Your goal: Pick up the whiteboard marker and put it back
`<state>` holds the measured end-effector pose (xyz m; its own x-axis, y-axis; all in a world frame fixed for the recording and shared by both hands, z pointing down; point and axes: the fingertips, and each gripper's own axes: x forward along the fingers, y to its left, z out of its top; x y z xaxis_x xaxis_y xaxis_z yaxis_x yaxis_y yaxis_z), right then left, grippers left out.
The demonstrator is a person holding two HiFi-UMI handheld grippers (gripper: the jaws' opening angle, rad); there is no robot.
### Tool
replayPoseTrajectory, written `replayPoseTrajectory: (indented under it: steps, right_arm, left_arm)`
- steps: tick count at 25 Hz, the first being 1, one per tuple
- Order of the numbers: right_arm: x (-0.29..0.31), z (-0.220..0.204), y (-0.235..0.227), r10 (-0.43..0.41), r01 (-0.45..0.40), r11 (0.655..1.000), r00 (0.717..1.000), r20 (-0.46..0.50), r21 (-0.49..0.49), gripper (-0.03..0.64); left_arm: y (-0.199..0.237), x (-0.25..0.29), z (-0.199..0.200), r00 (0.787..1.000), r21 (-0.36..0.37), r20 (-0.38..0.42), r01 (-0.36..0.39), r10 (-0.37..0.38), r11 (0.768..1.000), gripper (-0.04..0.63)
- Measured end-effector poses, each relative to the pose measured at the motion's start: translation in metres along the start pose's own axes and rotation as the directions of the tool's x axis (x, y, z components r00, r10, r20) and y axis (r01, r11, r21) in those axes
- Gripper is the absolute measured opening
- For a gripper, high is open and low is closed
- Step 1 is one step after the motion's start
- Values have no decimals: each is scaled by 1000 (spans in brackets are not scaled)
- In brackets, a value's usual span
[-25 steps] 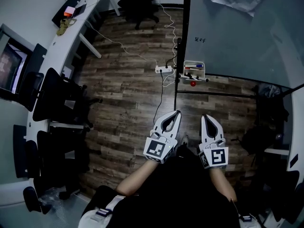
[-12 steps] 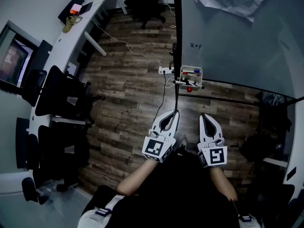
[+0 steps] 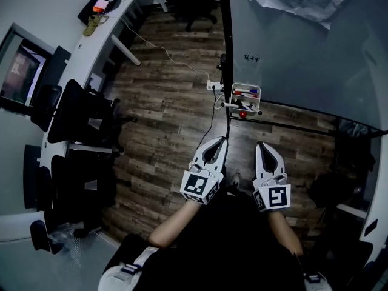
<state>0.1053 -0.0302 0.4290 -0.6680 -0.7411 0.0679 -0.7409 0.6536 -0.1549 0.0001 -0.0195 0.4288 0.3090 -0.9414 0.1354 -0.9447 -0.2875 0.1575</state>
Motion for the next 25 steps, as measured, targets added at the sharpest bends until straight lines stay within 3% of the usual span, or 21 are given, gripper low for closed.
replayPoseTrajectory:
  steps: [9,15,25]
  right_arm:
    - [29,-3,-15,-34,34,999,998,-57,-2,14]
    - [53,4,-22,-47,48,999,999,-14,22,14]
    - [80,-16,-36,-38,39,999,997,-70,13,14]
  left_arm:
    - [34,31,-14,999,-36,-29,-17,15,999,8]
    - [47,55,-20,998,-44,-55,8,-10,999,8]
    - [76,83,-35,996,-81,-90,2,-9,997,8]
